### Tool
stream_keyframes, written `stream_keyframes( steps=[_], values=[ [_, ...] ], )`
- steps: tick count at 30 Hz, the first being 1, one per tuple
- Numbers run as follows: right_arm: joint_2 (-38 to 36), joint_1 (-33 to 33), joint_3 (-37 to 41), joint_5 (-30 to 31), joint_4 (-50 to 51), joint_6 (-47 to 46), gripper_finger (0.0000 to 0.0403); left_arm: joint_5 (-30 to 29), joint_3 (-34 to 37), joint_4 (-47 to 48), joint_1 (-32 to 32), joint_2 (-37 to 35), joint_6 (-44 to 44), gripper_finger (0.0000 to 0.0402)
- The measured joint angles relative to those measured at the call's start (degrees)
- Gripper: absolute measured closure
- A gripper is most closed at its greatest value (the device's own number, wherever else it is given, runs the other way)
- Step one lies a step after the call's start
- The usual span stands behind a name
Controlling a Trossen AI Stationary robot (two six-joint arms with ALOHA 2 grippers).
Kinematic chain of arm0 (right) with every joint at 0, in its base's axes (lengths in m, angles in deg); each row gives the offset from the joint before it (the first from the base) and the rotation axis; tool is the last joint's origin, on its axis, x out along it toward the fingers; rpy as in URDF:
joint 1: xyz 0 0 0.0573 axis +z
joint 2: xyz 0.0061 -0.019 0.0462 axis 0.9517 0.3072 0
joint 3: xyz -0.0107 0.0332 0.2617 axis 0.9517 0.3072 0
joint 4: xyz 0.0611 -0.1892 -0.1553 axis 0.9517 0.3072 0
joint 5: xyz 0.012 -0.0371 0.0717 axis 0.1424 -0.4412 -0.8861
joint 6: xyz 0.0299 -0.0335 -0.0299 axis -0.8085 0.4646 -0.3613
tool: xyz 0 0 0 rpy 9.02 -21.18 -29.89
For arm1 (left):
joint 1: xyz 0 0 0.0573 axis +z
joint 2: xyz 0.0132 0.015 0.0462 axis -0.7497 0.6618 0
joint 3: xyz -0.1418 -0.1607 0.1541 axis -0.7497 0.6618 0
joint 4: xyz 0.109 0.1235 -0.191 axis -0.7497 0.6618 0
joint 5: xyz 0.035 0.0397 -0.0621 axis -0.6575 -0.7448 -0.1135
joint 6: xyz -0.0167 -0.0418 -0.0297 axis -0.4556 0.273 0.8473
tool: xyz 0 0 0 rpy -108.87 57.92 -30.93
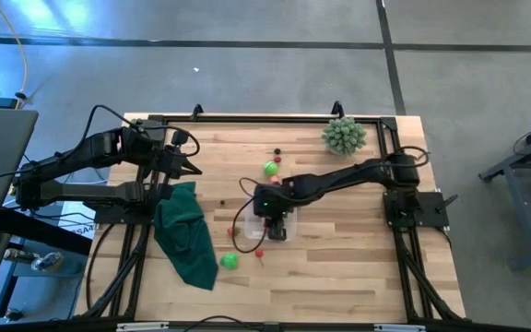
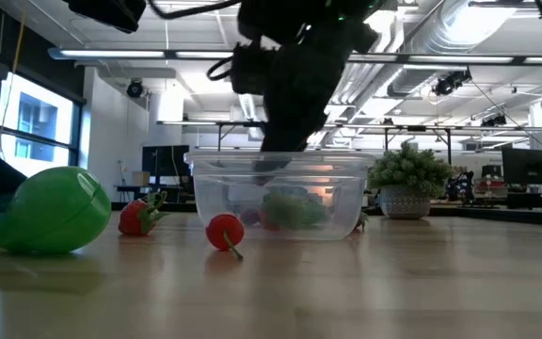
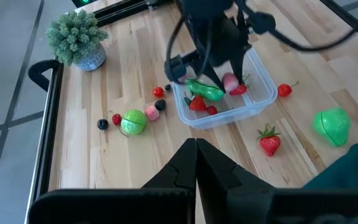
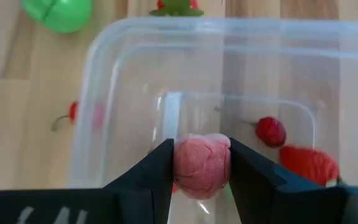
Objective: Pick and placing Produce into tupperware
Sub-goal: Put the pink peach into the transparent bin
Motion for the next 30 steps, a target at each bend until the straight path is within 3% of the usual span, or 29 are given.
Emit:
stream_keyframes(
  steps=[6, 18, 30],
  values=[
    [2.99, -0.04, -3.29, 1.21, 2.22, 1.62, 0.0277, 0.02, -0.02, -0.02, -0.02, 0.00, 0.02, 0.0401],
    [3.24, -0.26, -2.52, 2.36, 2.15, 1.88, 0.0276, 0.00, 0.00, -0.02, -0.02, 0.00, 0.00, 0.0401],
    [3.24, -1.10, -2.50, -1.51, 0.28, 3.86, 0.0276, 0.00, -0.01, -0.01, -0.02, 0.00, 0.00, 0.0401]
  ],
)
